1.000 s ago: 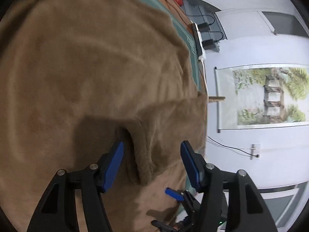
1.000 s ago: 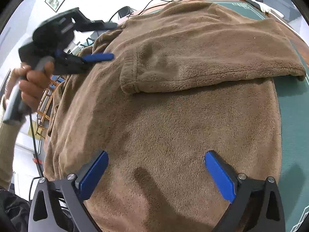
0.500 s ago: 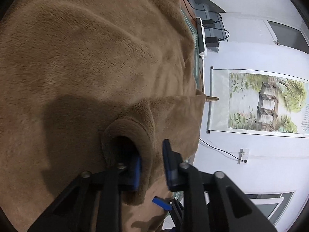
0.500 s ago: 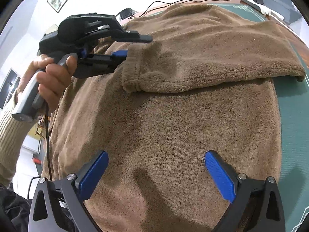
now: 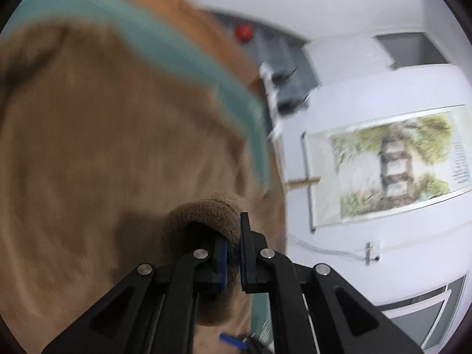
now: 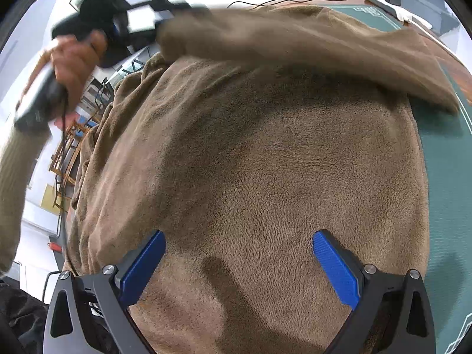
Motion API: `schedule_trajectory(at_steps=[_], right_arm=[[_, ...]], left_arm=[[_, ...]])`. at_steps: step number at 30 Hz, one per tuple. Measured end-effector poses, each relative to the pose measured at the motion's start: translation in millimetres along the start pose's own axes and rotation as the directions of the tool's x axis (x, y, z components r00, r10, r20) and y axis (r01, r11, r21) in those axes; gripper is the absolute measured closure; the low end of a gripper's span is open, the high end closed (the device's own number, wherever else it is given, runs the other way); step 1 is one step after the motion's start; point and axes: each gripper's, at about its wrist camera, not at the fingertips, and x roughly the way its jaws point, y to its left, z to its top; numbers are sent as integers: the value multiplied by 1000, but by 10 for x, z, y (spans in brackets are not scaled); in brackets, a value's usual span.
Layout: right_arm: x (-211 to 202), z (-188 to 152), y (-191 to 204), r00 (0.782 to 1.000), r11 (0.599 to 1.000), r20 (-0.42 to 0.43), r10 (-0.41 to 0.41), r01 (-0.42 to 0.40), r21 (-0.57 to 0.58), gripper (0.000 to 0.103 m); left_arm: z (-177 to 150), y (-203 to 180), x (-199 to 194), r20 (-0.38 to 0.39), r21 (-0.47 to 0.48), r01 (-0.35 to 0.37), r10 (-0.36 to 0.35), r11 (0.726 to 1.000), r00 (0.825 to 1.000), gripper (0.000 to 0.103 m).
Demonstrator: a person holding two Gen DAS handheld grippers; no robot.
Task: Fold clothes
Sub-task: 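Fold the held sleeve across the body with the left gripper and release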
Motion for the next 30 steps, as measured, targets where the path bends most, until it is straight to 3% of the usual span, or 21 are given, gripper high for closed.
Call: schedule_trajectory(at_steps=[5,10,15,20,23,25,27,30], right_arm=[[-18,33,-34,1000,1000,-16,2,-2,24,1],[-56,82,-82,1000,999,-25,-2,3,50,1],[-348,352,-283,991,990,71,-113,107,93,1],[-480,864,-421,953,964,149,-265,260,56,1],[-410,1233,-397,947,963,181,-267,266,29,1],[-308,1484,-343,948,967,196,-249,253,4,1],[-201,1664,-326,953,971,191,-234,240,-10,1],[80,1802,-338,967,976,145,-211,217,-30,1]], left_arm=[[422,-79,-528,114,69,-76,68,995,991,96],[496,287,-619,97,31,-216,213,976,972,96],[371,735,-633,64,-27,-297,298,954,952,96],[279,953,-597,44,-40,-375,377,926,925,94],[330,1003,-560,56,-36,-439,441,898,896,80],[360,1022,-547,71,-23,-492,492,870,868,67],[371,1029,-526,85,-6,-541,540,841,838,46],[371,1072,-461,82,5,-581,579,814,811,40]])
